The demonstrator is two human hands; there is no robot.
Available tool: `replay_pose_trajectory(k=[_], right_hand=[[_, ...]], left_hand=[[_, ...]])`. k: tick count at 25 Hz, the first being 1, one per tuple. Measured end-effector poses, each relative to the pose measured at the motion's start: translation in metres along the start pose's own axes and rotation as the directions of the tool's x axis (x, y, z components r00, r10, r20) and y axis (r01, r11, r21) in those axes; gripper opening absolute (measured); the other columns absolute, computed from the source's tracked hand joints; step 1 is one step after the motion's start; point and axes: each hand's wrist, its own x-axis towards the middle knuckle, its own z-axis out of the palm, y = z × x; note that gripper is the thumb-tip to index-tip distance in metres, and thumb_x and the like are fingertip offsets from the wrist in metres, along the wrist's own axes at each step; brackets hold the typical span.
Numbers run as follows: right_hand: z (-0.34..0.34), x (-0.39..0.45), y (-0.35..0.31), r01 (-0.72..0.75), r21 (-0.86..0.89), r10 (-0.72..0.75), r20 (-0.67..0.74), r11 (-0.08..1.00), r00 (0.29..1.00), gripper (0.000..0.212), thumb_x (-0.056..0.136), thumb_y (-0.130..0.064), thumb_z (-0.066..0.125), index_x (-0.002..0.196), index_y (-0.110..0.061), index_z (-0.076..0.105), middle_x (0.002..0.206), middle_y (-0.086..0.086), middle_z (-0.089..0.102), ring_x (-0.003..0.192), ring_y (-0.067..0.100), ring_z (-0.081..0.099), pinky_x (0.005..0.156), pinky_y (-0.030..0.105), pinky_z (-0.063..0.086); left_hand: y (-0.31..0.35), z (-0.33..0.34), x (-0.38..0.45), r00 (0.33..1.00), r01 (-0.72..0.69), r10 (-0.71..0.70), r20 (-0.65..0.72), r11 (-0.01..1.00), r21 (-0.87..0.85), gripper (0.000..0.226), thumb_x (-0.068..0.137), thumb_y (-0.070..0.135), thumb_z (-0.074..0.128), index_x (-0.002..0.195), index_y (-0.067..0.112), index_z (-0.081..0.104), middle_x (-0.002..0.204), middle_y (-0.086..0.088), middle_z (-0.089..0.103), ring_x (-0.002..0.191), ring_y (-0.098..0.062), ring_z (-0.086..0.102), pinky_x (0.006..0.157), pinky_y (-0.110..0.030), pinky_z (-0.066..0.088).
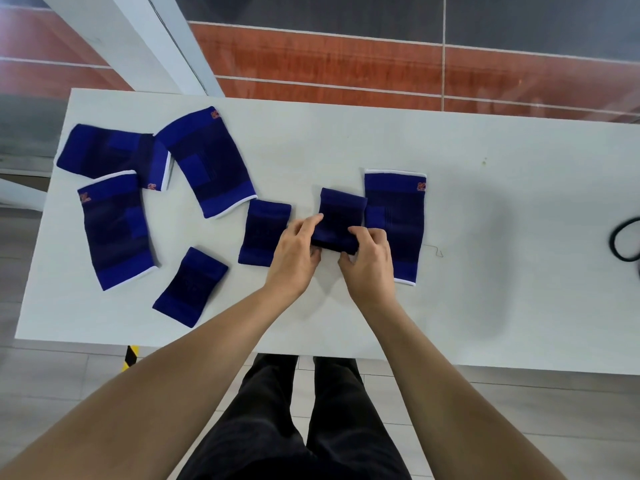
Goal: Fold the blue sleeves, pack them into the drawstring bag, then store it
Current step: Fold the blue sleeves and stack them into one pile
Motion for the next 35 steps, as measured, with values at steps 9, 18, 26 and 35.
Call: replay_pose_trajectory(k=[9, 18, 26, 35], right_hand=[[0.009, -0.017, 0.002, 0.064, -0.150, -0.051, 0.088, 0.987, 0.995, 0.064, 0.080, 0.003, 0.070, 0.138, -0.016, 0.052, 0.125, 0.009, 0.051, 0.110, 0.026, 0.049, 0.098, 0.034, 0.037], [0.010, -0.024, 0.007, 0.113, -0.279, -0.122, -0.017, 0.954, 0.992, 0.045, 0.084, -0.005, 0.069, 0.127, -0.017, 0.061, 0.114, 0.006, 0.060, 0.101, 0.028, 0.053, 0.088, 0.038, 0.037], [0.005, -0.026, 0.020, 0.068, -0.035, -0.068, -0.001, 0.997, 0.998, 0.019, 0.095, -0.024, 0.063, 0.113, -0.017, 0.065, 0.089, -0.008, 0.060, 0.087, 0.022, 0.052, 0.085, 0.036, 0.039], [0.007, -0.017, 0.008, -0.167, 0.192, 0.174, -0.025, 0.967, 0.984, 0.020, 0.096, -0.031, 0.063, 0.109, -0.021, 0.052, 0.089, -0.006, 0.066, 0.085, 0.022, 0.062, 0.089, 0.050, 0.049]], left_hand=[[-0.001, -0.008, -0.008, 0.992, 0.039, -0.051, 0.119, 0.994, 0.105, 0.067, 0.085, -0.010, 0.056, 0.144, 0.020, 0.045, 0.122, -0.009, 0.046, 0.110, -0.023, 0.046, 0.093, -0.028, 0.043], [-0.015, -0.012, -0.021, 0.996, -0.026, 0.025, 0.085, 0.999, 0.018, 0.033, 0.097, 0.010, 0.053, 0.130, 0.014, 0.057, 0.118, -0.002, 0.054, 0.101, -0.023, 0.052, 0.091, -0.034, 0.046], [-0.011, -0.014, -0.028, 0.979, 0.185, -0.168, 0.113, 0.969, -0.163, 0.024, 0.097, 0.017, 0.061, 0.121, 0.015, 0.062, 0.098, 0.002, 0.066, 0.084, -0.016, 0.064, 0.079, -0.030, 0.054], [0.003, -0.011, -0.014, 0.943, 0.317, -0.315, 0.103, 0.948, -0.005, 0.037, 0.104, 0.042, 0.044, 0.112, 0.012, 0.063, 0.098, -0.007, 0.069, 0.090, -0.029, 0.063, 0.080, -0.043, 0.051]])
